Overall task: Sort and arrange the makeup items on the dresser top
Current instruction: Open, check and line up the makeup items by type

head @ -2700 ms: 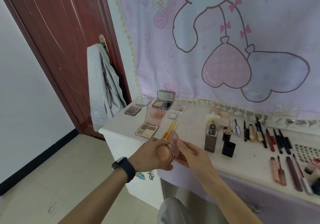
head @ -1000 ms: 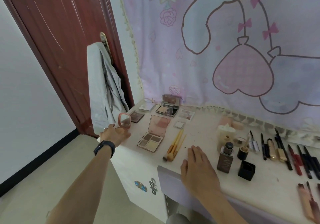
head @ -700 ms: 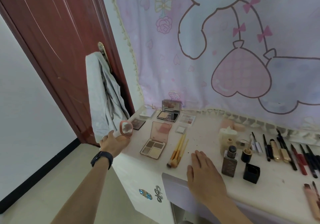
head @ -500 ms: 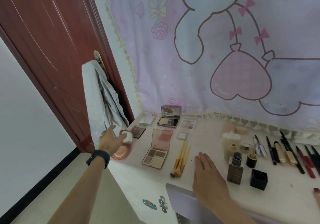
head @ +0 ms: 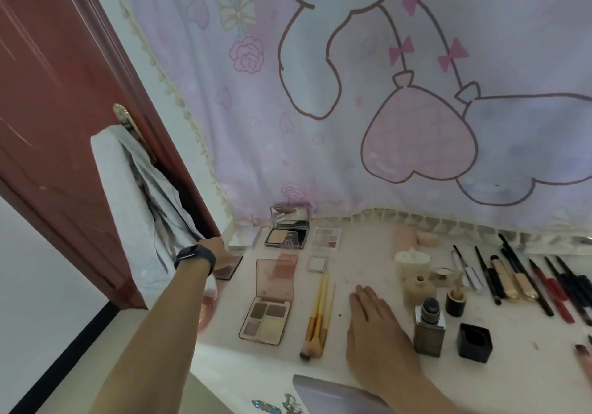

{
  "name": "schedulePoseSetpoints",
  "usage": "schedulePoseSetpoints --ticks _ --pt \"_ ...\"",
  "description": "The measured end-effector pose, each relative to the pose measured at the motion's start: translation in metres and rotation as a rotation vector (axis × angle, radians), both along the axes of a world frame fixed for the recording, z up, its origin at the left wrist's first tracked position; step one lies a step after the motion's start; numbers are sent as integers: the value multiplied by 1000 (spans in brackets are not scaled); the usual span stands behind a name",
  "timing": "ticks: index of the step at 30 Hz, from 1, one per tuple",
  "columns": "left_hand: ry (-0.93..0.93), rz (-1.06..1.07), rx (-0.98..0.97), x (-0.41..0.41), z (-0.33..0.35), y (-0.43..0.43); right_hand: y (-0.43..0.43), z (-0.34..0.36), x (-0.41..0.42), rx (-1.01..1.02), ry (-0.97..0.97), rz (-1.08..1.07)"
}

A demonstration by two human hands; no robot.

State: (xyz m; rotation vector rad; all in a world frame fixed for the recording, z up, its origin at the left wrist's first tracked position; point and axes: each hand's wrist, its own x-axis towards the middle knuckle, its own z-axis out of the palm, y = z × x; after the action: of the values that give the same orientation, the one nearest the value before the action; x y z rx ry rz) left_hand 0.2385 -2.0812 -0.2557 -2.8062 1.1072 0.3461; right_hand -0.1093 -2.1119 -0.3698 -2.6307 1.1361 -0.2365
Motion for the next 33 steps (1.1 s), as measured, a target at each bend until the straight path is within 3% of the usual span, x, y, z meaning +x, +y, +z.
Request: schedulePoseSetpoints --ticks 5,17,25,30,33 --pt "-8 37 57 0 -21 -15 1 2 0 -19 3 3" --pt "-102 51 -143 0 -21 -15 4 -2 0 -39 -11 -1" --pt "-14 58 -621 -26 38 -1 5 2 0 -8 -24 -3" --pt "199 41 -989 -92 55 24 8 11 -6 -5 -30 -4" --pt "355 -2 -1105 -135 47 41 11 15 -8 40 -124 -12"
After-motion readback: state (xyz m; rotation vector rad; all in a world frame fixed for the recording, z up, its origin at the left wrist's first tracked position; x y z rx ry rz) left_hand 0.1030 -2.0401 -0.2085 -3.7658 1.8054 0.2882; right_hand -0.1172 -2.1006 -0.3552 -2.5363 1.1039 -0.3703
